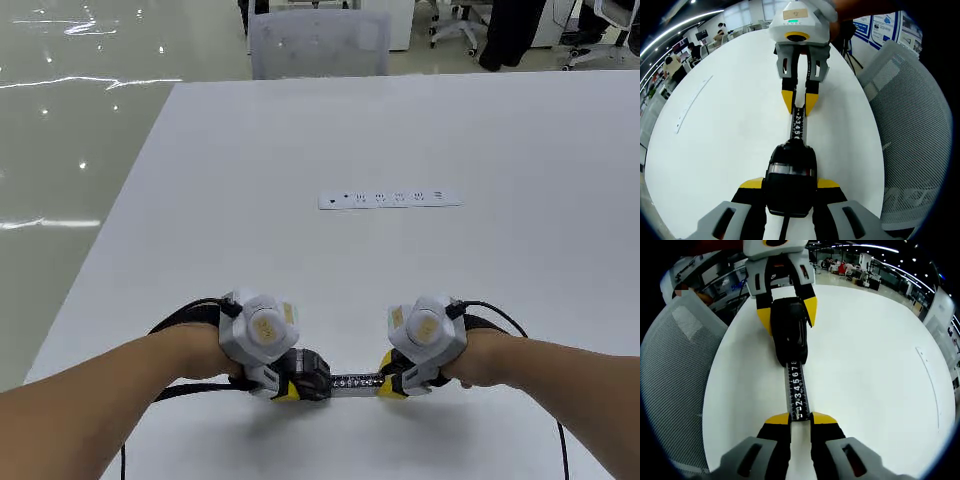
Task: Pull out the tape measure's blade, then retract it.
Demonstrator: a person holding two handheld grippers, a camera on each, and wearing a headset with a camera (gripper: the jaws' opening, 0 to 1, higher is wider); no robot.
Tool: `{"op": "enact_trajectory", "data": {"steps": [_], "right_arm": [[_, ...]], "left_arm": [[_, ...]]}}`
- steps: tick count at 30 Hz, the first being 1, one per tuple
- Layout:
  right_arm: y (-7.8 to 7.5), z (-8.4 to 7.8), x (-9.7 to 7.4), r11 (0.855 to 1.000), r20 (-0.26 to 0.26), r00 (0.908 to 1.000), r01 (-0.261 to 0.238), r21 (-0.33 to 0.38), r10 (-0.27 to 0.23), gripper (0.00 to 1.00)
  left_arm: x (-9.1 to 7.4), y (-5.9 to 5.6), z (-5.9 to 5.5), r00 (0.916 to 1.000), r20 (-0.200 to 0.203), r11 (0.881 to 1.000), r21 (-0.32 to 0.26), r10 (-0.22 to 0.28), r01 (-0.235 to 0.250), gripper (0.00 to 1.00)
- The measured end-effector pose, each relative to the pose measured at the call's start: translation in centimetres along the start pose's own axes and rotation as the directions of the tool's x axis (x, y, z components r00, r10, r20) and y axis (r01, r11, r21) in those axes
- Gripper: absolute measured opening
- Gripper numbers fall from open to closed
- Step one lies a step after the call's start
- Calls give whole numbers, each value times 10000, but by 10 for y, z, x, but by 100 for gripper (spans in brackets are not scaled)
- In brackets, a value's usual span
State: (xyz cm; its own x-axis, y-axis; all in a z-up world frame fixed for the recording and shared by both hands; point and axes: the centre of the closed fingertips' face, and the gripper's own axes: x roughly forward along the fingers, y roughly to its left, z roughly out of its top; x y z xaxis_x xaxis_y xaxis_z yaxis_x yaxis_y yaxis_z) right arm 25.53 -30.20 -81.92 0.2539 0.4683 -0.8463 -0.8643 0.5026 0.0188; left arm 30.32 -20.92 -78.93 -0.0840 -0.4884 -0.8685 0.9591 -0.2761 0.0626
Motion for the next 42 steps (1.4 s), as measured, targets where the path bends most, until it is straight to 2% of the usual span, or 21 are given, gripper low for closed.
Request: {"op": "enact_trajectory", "data": {"steps": [5,30,42], "right_arm": [[0,-3,-2,9998,-10,10000,1,-173,-1,12],[-7,-33,-19,9996,-123,9997,201,207,-198,12],[-7,-42,-25,9991,-198,9995,241,335,-234,12]], "left_arm": [[0,0,0,10000,-8,10000,-15,11,-11,32],[1,0,1,9999,42,9999,-85,125,-125,32],[1,0,0,9999,61,9999,-35,125,-125,32]]}}
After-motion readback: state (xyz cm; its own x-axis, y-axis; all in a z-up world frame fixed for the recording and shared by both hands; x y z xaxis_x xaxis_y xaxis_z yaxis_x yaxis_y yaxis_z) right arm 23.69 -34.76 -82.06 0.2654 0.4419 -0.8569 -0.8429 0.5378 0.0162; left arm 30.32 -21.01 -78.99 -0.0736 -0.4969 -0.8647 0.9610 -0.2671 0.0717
